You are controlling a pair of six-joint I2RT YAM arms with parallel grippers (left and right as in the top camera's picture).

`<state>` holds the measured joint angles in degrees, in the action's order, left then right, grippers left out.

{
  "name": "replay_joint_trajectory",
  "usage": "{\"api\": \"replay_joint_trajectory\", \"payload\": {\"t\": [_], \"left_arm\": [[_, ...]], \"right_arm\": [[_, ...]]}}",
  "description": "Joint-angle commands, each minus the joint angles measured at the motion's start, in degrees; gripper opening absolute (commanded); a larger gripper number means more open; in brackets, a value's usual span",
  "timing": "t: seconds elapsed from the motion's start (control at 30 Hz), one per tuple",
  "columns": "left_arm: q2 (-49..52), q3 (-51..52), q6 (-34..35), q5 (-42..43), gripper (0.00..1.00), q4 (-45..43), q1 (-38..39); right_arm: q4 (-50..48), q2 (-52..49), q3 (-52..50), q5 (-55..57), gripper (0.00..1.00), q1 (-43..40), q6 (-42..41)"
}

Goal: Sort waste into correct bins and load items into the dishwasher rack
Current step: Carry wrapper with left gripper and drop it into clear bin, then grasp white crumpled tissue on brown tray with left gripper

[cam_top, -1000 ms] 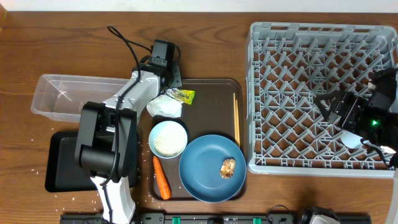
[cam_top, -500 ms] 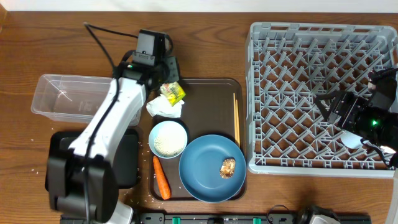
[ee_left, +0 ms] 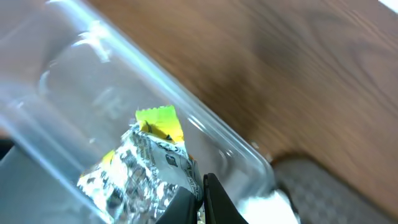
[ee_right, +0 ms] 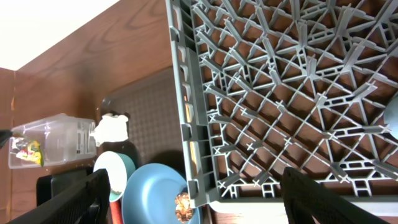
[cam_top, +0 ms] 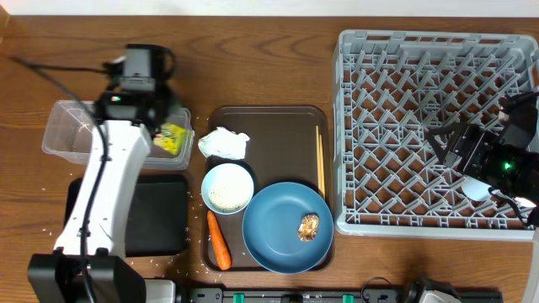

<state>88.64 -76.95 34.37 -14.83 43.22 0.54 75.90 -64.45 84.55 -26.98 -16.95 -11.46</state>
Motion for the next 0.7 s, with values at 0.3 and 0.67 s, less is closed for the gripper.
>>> {"api": "replay_joint_trajectory", "payload": {"t": [0.3,0.67], "left_arm": [[2.84,0.22,4.04,2.36,0.58,-1.49,-4.0],[-0.13,0.24,-22.88,24.26,0.62,0.61,5.73]], "right_arm": [[0.39,-0.07,-0.42,0.2,0.83,0.52,0.83],[0.04,-0.07,-0.42,0.24,0.85,0.52,0.85]]}}
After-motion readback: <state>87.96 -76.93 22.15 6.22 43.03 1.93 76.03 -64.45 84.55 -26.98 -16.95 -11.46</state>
